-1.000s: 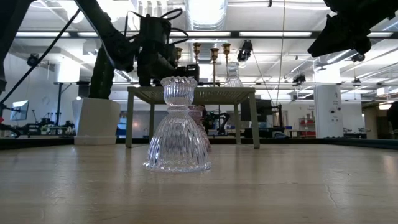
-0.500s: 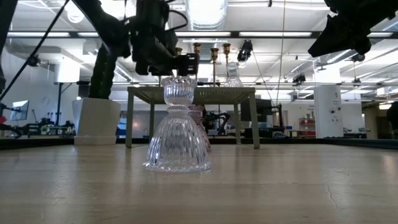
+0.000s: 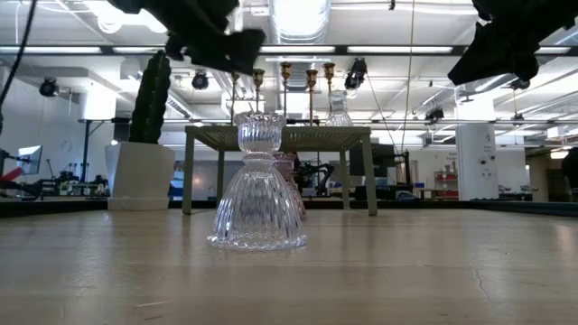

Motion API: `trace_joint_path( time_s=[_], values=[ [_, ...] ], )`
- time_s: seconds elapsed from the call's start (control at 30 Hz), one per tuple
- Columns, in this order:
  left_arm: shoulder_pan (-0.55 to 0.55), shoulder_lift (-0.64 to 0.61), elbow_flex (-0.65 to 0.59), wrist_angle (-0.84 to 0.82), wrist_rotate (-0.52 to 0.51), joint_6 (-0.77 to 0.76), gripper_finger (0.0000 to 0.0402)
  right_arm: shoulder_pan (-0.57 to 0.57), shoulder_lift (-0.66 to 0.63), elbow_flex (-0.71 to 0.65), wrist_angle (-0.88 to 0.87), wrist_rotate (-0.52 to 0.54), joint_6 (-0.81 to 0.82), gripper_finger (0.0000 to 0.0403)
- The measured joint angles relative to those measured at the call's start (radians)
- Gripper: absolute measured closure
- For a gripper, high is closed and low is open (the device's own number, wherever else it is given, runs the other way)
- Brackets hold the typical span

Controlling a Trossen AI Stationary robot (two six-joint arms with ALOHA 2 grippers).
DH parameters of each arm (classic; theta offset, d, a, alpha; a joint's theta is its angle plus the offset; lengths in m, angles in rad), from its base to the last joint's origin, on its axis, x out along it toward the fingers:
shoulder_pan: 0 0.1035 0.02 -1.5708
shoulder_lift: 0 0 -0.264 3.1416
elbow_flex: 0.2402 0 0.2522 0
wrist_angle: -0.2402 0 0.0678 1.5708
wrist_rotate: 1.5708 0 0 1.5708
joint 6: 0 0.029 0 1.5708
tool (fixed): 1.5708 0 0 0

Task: Pick & Place candle stick holders
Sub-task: Put the pink candle holder on the shelf

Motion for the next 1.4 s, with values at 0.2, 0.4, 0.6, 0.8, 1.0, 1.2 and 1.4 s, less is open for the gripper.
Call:
trace_joint_path(
  time_s=[0.2, 0.4, 0.6, 0.8, 1.0, 1.2, 1.4],
  values=[
    [-0.106, -0.199, -0.001, -0.365, 0.462, -0.188, 0.0191, 0.0, 0.0, -0.003, 0.0, 0.001, -0.017, 0.0317],
    [-0.107, -0.267, -0.091, -0.399, 0.723, -0.18, 0.0193, 0.0, 0.0, -0.004, 0.0, 0.002, -0.055, 0.0328],
    [-0.048, -0.26, -0.18, -0.4, 0.82, -0.143, 0.0193, 0.0, 0.0, -0.004, 0.0, 0.002, -0.058, 0.0329],
    [-0.044, -0.258, -0.279, -0.349, 0.862, -0.114, 0.0193, 0.0, 0.0, -0.004, 0.001, 0.035, -0.106, 0.0316],
    [-0.042, -0.257, -0.436, -0.067, 0.867, -0.021, 0.0193, 0.0, 0.0, -0.004, 0.003, 0.092, -0.107, 0.0307],
    [0.0, -0.242, -0.569, 0.204, 0.867, 0.004, 0.0193, 0.0, 0.0, -0.004, 0.015, 0.121, -0.105, 0.0302],
    [0.047, -0.166, -0.576, 0.265, 0.866, -0.016, 0.0193, 0.0, 0.0, -0.004, 0.026, 0.148, -0.105, 0.03]
  ],
)
